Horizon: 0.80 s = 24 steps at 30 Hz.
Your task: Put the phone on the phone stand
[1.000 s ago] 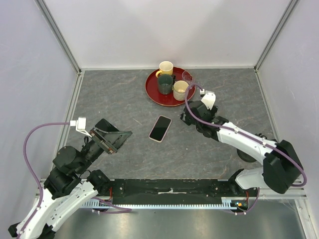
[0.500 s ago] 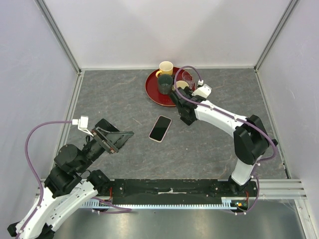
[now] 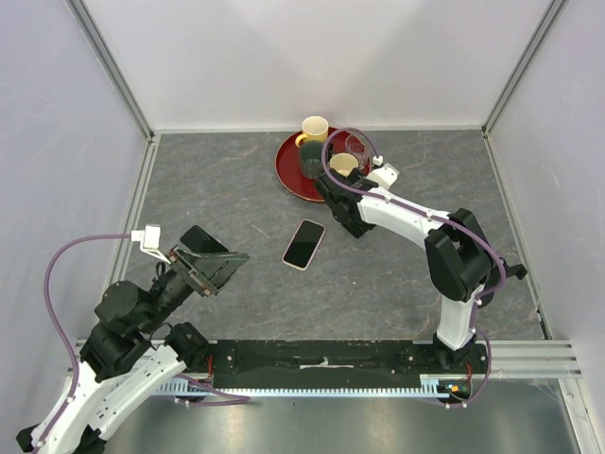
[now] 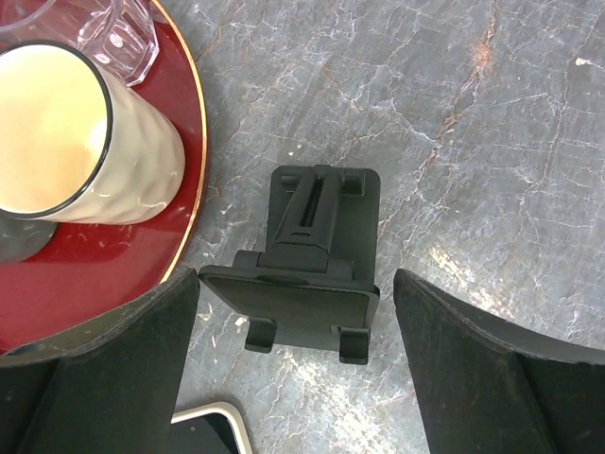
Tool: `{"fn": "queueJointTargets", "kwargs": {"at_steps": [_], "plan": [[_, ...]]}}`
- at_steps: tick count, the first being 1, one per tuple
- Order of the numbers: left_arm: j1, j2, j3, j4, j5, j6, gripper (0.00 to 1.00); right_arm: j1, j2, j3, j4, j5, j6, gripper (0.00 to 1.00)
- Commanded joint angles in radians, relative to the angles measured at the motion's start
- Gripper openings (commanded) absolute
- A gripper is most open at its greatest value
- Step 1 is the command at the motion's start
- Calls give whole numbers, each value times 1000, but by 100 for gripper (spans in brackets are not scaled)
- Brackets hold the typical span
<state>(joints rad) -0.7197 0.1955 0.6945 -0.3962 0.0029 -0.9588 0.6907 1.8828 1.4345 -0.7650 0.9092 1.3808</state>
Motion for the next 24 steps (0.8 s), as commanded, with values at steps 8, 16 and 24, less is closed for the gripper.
{"fn": "queueJointTargets", "kwargs": {"at_steps": [8,16,24], "plan": [[2,-34,0,-4,9,-47,96,-3,-20,-51,53,65,-51,79],[3,-30,-16,0,0,-35,96,-2,-215,-334,392,-1,-342,44],[2,21,-33,28,11,3,96,0,-430,-569,779,-509,-993,24]]}}
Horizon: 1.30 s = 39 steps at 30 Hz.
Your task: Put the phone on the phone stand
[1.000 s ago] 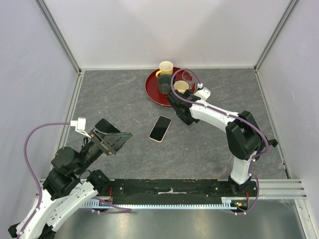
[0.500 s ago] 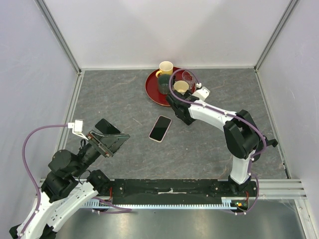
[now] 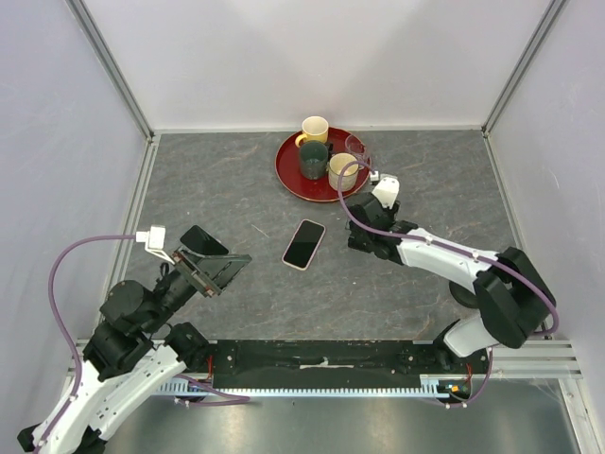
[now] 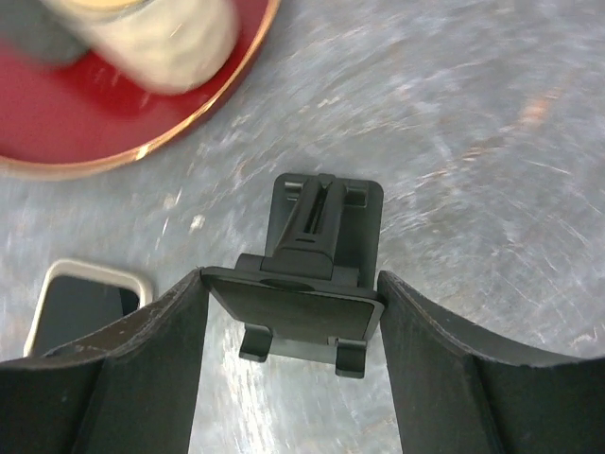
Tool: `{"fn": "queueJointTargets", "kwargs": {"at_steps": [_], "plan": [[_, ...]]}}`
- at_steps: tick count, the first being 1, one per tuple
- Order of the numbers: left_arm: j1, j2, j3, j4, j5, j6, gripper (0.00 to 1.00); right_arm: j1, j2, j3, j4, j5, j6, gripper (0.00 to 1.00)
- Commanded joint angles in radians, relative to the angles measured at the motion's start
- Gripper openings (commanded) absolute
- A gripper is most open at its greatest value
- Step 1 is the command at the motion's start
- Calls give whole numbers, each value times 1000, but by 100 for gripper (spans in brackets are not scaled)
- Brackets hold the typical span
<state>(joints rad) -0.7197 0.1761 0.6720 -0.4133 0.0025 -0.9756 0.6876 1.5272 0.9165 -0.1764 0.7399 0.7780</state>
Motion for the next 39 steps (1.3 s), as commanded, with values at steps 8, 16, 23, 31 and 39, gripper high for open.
{"fn": "queueJointTargets", "kwargs": {"at_steps": [8,16,23,31,39], "plan": [[2,270,-68,168,154,164,91,7,-214,-171,89,-508,-318,51],[2,684,-16,321,280,351,89,7,-347,-122,-58,-505,-295,98],[3,1042,106,482,440,563,78,6,-657,-44,-248,-395,-353,98],[3,1411,392,485,510,661,62,6,-896,-51,-348,-303,-430,98],[-107,1553,659,135,8,507,84,6,-940,42,-449,-200,-465,98]]}}
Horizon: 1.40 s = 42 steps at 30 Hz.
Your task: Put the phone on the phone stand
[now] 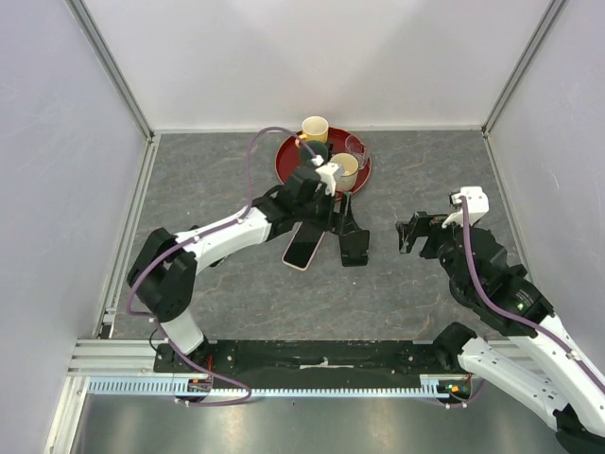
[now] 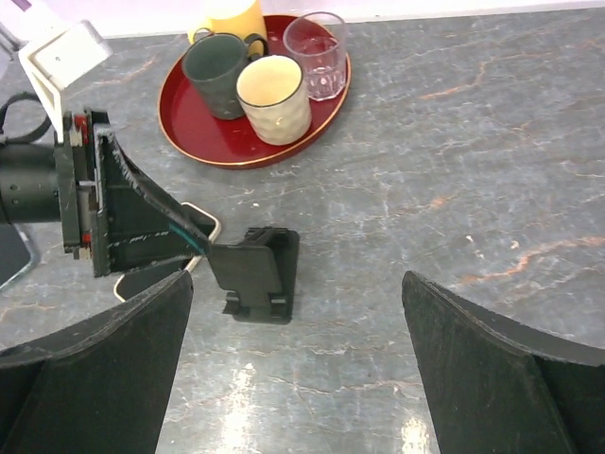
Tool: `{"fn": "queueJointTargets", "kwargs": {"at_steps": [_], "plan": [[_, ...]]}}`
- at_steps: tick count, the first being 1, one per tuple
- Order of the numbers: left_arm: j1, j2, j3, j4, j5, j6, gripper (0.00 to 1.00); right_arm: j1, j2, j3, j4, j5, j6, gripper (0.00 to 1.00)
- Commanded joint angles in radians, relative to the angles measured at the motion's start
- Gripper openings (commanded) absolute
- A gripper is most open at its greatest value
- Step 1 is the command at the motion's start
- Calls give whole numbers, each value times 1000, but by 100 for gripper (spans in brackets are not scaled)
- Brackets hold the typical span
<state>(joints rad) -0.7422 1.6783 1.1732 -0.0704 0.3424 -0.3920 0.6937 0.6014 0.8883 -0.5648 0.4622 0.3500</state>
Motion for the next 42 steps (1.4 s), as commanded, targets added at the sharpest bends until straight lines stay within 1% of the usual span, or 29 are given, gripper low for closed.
{"fn": "queueJointTargets", "kwargs": {"at_steps": [1,2,3,4,5,6,7,8,9,10,11,14,15,16,17,20,26,31,42], "plan": [[-107,58,175,-236,-411,-109,86,0,-25,77,-70,87,-37,98],[-132,67,190,-267,-527,-143,90,0,-32,86,-73,102,-37,98],[-185,80,210,-288,-570,-201,92,-2,-40,89,-75,107,-36,98],[-210,87,220,-296,-609,-223,93,0,-57,92,-76,116,-36,98],[-235,98,233,-311,-682,-243,94,0,-64,98,-81,131,-31,98],[-268,110,274,-365,-718,-295,94,0,-71,106,-84,141,-28,98],[-279,142,296,-391,-747,-326,94,0,-84,113,-95,147,-25,98],[-287,159,321,-423,-807,-397,94,0,-91,132,-101,156,-14,98],[-301,182,385,-475,-841,-442,95,0,-97,141,-113,173,-10,98],[-307,229,423,-579,-899,-485,95,1,-113,150,-131,184,-5,98],[-315,257,498,-635,-919,-546,95,1,-124,167,-139,191,0,98],[-344,333,592,-749,-971,-619,95,1,-173,178,-152,211,1,98],[-353,346,609,-772,-983,-643,95,1,-187,181,-152,220,0,98],[-355,362,627,-846,-1012,-675,95,1,-210,182,-155,224,0,98],[-356,386,663,-879,-1025,-733,95,1,-219,187,-155,227,1,98],[-359,409,687,-943,-1051,-786,95,1,-249,195,-164,242,-3,98],[-362,439,714,-931,-1034,-769,96,1,-265,199,-170,247,-5,98],[-362,454,711,-887,-1028,-717,96,1,-269,198,-172,245,-6,98],[-375,448,711,-806,-1013,-699,96,1,-275,192,-172,254,-13,98]]}}
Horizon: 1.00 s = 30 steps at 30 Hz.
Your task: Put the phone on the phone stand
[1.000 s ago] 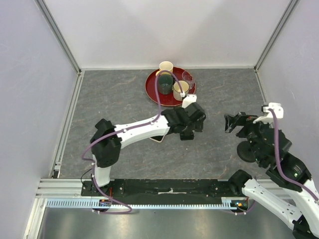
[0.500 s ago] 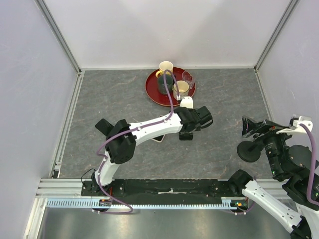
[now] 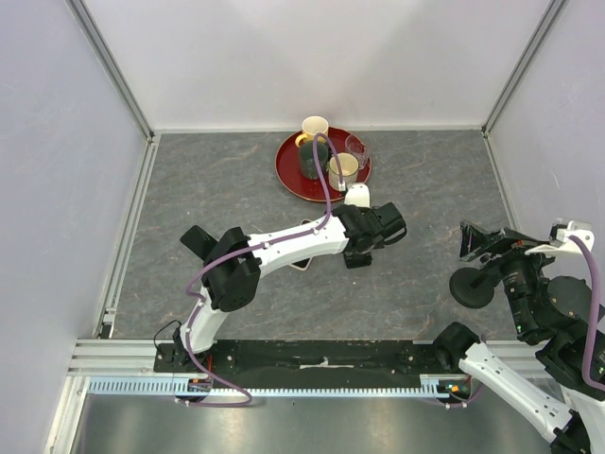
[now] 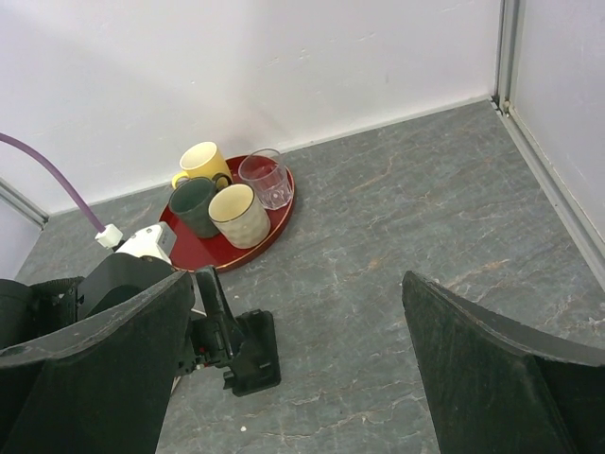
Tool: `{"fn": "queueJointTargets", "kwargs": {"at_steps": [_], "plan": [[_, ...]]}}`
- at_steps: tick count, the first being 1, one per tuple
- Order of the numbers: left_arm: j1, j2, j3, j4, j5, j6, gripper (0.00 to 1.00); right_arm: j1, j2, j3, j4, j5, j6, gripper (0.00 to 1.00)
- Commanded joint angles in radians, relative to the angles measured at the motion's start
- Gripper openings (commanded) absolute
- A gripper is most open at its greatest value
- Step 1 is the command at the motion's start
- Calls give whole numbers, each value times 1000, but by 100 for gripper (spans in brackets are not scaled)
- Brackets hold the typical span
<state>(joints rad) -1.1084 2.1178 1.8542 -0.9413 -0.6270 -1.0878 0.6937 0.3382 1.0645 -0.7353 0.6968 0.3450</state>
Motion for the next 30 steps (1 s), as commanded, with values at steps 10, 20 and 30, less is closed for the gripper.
{"fn": "queueJointTargets", "kwargs": {"at_steps": [10,20,30], "plan": [[-14,-38,-49,139,-48,54,96,1,-13,8,5,17,-6,98],[-28,-3,29,37,-108,-69,96,3,-10,5,4,12,-3,98],[-28,146,258,-234,-128,-213,96,1,-16,8,4,3,8,98]]}}
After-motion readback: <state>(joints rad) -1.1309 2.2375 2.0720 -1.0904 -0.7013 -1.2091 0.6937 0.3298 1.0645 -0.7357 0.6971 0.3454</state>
